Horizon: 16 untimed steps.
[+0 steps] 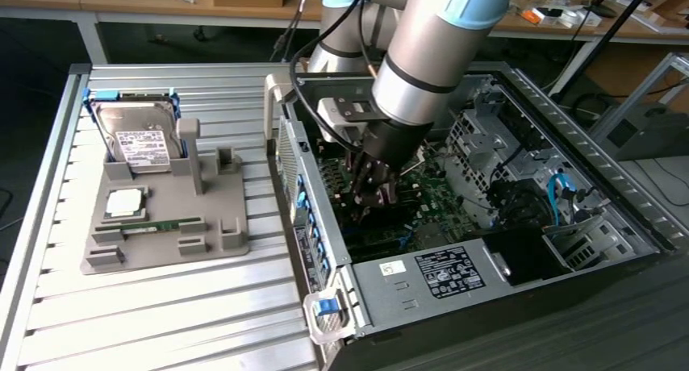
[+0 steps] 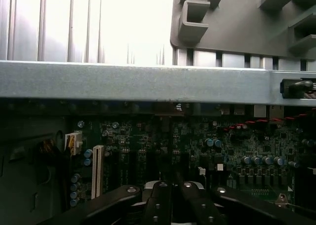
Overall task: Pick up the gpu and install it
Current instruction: 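Press down on the gpu until it lock into place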
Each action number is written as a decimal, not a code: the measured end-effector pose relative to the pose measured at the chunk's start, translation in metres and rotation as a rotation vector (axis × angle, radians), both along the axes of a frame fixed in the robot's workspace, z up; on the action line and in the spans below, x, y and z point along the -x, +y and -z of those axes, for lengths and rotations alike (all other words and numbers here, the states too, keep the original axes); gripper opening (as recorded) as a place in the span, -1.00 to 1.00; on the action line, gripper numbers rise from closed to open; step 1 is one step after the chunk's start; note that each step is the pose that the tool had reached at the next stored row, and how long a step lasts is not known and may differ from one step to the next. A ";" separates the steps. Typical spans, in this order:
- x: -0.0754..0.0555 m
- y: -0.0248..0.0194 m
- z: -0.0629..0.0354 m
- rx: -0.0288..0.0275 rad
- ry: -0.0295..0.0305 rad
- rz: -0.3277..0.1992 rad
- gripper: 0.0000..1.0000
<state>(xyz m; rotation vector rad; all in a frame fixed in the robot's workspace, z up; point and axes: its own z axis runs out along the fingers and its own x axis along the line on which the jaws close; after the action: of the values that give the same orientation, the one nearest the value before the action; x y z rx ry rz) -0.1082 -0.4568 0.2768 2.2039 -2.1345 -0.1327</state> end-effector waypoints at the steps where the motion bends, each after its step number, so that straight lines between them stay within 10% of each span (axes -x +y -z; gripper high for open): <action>1: 0.000 0.0002 -0.0066 0.0008 0.0005 0.000 -0.79; 4: 0.000 0.0002 -0.0176 0.0009 0.0006 0.000 -0.79; 16: 0.001 -0.0125 -0.0088 0.0009 0.0031 0.000 -0.79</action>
<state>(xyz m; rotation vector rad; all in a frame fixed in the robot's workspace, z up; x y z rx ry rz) -0.1089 -0.4693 0.2855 2.2016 -2.1327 -0.1352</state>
